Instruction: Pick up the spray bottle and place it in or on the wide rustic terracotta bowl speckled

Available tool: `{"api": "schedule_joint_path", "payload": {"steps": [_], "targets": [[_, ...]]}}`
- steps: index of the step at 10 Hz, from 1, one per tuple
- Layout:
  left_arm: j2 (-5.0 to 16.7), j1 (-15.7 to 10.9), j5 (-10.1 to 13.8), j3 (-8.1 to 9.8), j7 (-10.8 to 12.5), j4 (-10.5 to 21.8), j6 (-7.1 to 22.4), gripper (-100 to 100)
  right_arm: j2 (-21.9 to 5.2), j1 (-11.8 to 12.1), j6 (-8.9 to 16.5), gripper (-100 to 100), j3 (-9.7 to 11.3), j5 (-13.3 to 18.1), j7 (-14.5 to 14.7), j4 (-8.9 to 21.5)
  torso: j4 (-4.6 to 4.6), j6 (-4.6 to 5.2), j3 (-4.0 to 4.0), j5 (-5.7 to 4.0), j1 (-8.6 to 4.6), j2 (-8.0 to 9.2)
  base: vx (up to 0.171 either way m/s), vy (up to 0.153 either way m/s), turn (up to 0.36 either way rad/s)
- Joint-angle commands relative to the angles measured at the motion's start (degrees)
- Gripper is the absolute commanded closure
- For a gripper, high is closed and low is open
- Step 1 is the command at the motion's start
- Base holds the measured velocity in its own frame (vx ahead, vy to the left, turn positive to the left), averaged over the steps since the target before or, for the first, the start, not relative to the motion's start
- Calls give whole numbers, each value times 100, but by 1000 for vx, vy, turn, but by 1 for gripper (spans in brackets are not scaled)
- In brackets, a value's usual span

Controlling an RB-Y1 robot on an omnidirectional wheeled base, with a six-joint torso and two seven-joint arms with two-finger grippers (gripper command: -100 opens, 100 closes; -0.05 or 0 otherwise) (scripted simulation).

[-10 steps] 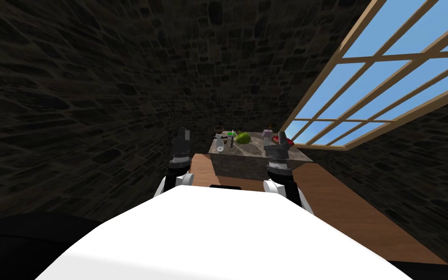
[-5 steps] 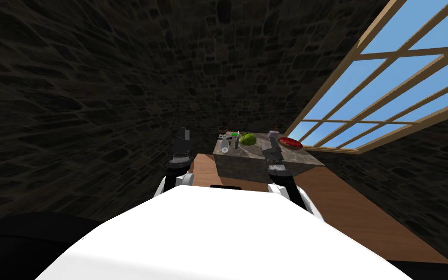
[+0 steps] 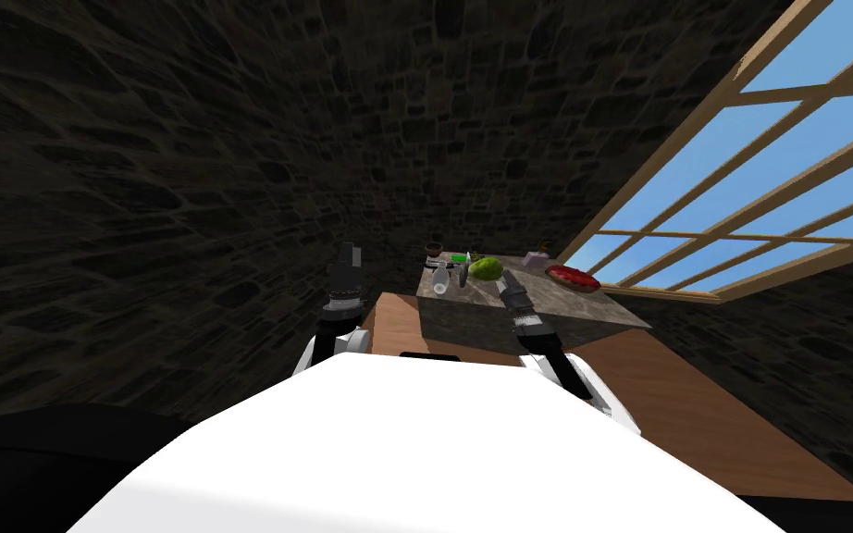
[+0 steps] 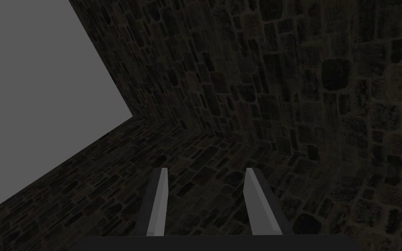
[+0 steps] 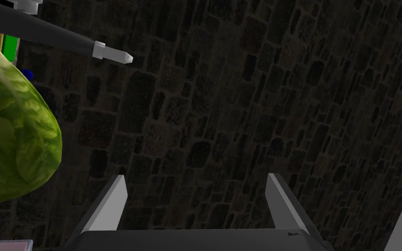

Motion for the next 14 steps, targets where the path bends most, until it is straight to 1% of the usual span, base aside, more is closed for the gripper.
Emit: {"api": "schedule_joint_path", "payload": {"steps": [1, 5, 6, 9, 10, 12, 14], "targets": [[0, 0, 0, 0, 0, 0, 0, 0, -279, 59, 197, -100, -28, 85, 38, 113, 0, 0, 0, 0, 0, 0, 46, 123, 84], [0, 0, 0, 0, 0, 0, 0, 0, -978, 140, 651, -100, -116, 288, 131, 501, 0, 1, 1, -1, -9, 3, 50, 123, 71], [0, 0, 0, 0, 0, 0, 0, 0, -1033, 140, 651, -100, -116, 288, 131, 501, 0, 1, 2, -1, -3, 4, 36, 91, 18], [0, 0, 0, 0, 0, 0, 0, 0, -1600, 195, 1008, -100, -185, 445, 205, 840, 2, 1, 4, -2, -12, 7, 47, 106, 72], [0, 0, 0, 0, 0, 0, 0, 0, -1644, 195, 1008, -100, -185, 445, 205, 840, 0, 1, 2, 0, 0, 4, 37, 100, 14], [1, 0, 0, 1, 0, 0, 0, 0, -2065, 228, 1251, -100, -231, 550, 256, 1082, 3, 2, 7, -3, -20, 13, 36, 84, 64], [0, 0, 0, 0, 0, 0, 0, 0, -2460, 258, 1492, -100, -276, 653, 306, 1329, 1, 2, 3, -1, -5, 6, 68, 134, 80]]}}
